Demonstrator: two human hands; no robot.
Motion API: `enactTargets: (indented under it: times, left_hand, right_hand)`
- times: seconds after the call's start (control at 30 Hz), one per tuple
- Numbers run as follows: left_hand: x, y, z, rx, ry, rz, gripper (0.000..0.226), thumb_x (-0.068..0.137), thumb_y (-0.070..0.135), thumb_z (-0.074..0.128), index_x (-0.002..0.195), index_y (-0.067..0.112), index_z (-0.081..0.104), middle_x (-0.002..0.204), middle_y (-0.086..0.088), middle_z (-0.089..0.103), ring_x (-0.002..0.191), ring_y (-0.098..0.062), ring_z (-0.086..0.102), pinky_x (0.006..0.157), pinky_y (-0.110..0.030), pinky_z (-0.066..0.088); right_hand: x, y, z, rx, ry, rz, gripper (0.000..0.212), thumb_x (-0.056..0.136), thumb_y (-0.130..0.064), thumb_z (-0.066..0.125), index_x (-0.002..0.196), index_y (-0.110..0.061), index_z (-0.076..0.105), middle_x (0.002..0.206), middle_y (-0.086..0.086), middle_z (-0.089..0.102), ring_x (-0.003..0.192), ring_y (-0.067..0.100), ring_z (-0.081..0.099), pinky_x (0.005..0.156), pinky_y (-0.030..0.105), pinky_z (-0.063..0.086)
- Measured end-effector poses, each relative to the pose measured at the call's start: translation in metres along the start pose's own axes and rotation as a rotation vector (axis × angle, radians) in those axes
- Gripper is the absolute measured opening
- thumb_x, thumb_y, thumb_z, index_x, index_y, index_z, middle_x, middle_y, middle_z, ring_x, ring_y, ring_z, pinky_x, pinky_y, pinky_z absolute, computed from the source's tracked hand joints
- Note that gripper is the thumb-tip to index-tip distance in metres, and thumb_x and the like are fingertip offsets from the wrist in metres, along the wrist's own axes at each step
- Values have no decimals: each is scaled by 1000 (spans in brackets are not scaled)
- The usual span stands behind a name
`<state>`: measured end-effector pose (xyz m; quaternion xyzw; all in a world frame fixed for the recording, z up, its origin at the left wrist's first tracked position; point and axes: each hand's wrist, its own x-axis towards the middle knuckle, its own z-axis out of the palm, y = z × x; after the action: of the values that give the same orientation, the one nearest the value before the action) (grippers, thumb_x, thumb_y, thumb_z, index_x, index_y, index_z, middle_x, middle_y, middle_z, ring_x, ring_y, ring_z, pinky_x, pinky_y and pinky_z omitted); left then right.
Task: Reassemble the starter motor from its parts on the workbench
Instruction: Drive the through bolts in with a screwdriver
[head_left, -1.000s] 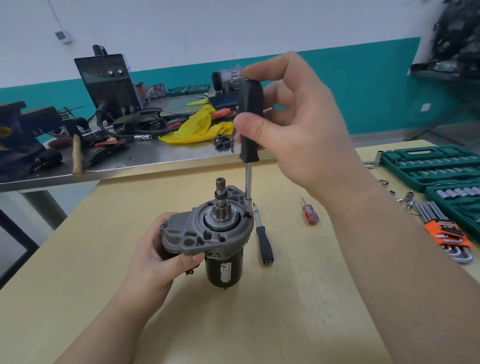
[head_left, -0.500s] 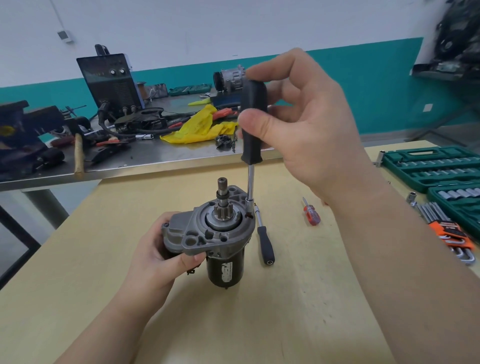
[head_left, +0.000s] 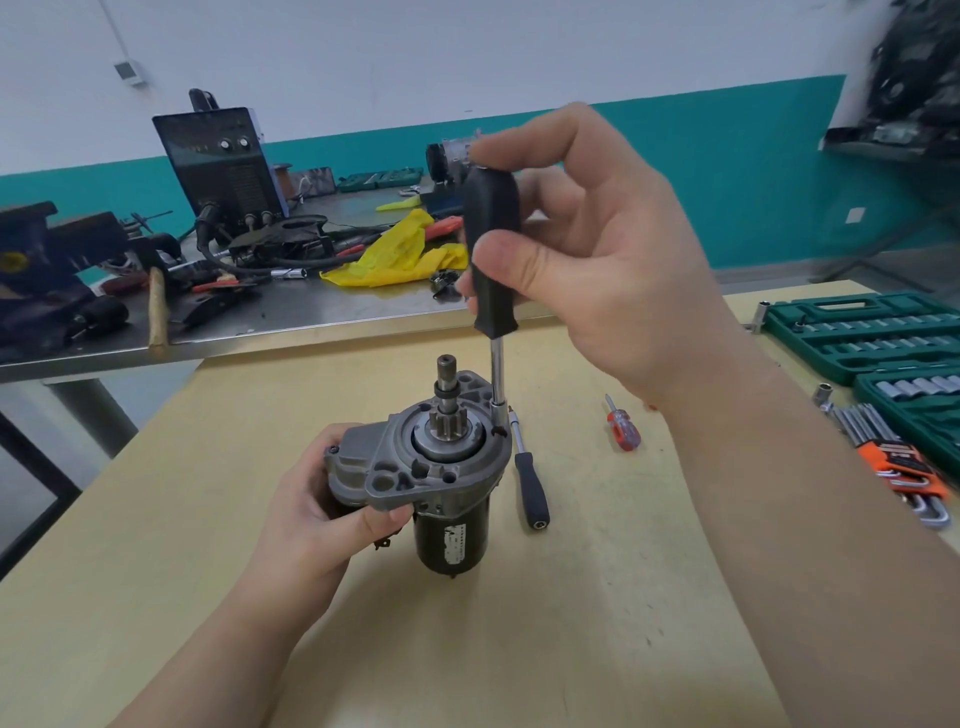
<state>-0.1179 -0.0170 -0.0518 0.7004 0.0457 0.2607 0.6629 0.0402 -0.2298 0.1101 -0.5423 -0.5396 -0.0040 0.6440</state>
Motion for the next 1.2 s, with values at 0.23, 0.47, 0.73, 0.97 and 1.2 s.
enactTargets:
  times: [0.23,0.47,0.73,0.97,1.2]
  left_hand:
    - [0,-2,-2,10,17,0,78,62,50,102,123,14,68,107,-29,69,84,-33,63,61,-35,54]
    - [0,-2,-3,14,6,0,79,63,49,102,124,13,67,109,-33,67,88,-38,62,65,-38,54]
    - [-1,0,-2,-2,1,1,76,63,48,102,122,14,68,110,-32,68,90,-39,62,66,-39,54]
    - [-1,-1,-1,-21,2,5,75,62,47,103,122,16,69,109,-33,67,87,-36,62,64,-36,54]
    - [0,-1,-1,-12,13,1,76,62,47,103,122,15,69,106,-20,73,83,-26,65,60,-31,53]
  right_hand:
    - [5,12,6,-308,295,10,31,93,-29,81,117,-24,61,90,-10,70,79,6,70,76,30,62]
    - [1,0,-1,50,63,35,27,100,-3,67,120,-19,60,108,16,73,88,29,78,80,52,66]
    - [4,5,8,-341,339,-27,27,93,-26,80,110,-18,61,88,-3,72,74,13,71,72,30,62]
    - [2,0,1,29,125,94,24,102,-2,65,115,-20,56,106,18,74,85,32,79,78,56,66]
    - [2,9,13,-402,399,-24,33,88,-32,86,109,-24,61,81,-5,68,69,10,64,69,31,59]
